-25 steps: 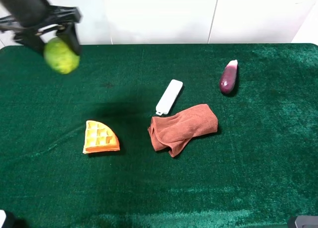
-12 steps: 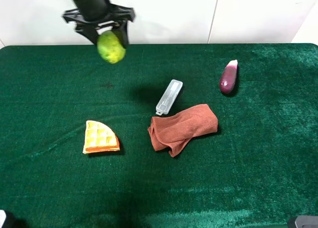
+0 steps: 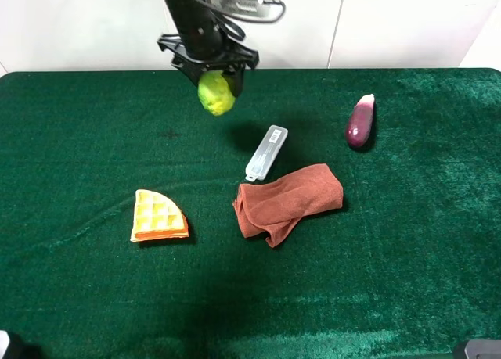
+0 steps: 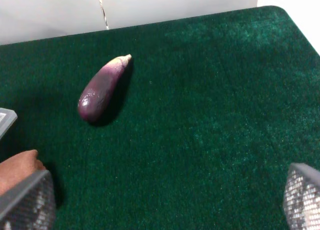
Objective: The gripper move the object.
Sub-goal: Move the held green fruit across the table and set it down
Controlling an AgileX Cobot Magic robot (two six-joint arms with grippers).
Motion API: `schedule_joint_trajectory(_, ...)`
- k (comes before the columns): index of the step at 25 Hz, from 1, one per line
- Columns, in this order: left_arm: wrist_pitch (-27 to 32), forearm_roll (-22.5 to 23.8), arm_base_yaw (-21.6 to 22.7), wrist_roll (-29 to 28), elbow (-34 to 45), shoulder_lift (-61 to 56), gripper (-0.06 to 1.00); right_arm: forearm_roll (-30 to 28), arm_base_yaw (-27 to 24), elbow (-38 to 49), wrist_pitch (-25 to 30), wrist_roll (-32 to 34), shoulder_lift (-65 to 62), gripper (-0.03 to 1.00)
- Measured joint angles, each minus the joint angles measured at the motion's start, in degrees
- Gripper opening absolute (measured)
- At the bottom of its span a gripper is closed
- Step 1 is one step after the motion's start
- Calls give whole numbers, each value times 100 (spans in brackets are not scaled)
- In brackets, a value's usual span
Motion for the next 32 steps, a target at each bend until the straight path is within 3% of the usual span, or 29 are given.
schedule_joint_trajectory(12, -625, 378, -413, 87, -65, 543, 69, 19, 0, 0, -6, 0, 0, 70)
schedule_joint_trajectory(32, -859, 550, -430, 99, -65, 768, 69, 67, 0, 0, -6, 0, 0, 70)
